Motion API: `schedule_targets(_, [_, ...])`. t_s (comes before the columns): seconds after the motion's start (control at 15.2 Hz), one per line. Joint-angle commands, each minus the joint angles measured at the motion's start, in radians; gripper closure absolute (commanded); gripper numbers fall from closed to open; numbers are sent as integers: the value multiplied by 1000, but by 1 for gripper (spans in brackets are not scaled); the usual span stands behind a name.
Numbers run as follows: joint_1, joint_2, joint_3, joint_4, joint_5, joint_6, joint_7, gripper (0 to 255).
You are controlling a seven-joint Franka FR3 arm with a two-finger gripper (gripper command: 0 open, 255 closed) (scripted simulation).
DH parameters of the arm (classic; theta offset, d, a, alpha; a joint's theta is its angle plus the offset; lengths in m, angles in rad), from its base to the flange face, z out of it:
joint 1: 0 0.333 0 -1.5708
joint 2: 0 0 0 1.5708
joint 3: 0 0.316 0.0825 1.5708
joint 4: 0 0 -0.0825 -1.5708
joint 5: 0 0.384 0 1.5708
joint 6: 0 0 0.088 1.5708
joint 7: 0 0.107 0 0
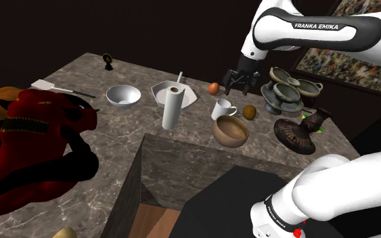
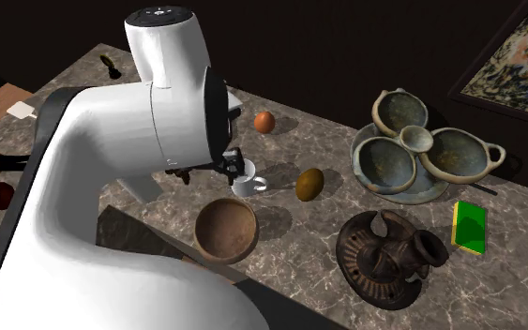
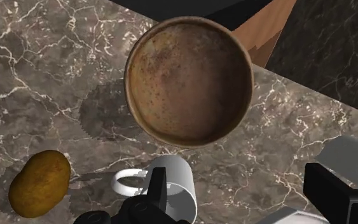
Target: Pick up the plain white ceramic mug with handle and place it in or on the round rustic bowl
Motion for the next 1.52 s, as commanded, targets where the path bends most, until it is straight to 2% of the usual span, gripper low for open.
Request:
schedule_targets(0.0, [-6, 79, -7, 27, 4, 34, 12, 0])
schedule_targets(0.73, [-42, 504, -50, 233, 46, 156, 56, 0])
schedule_targets(1.19, [-42, 529, -47, 166, 52, 248, 52, 0])
schedule_targets(1.45, [-42, 532, -47, 161, 53, 256, 52, 0])
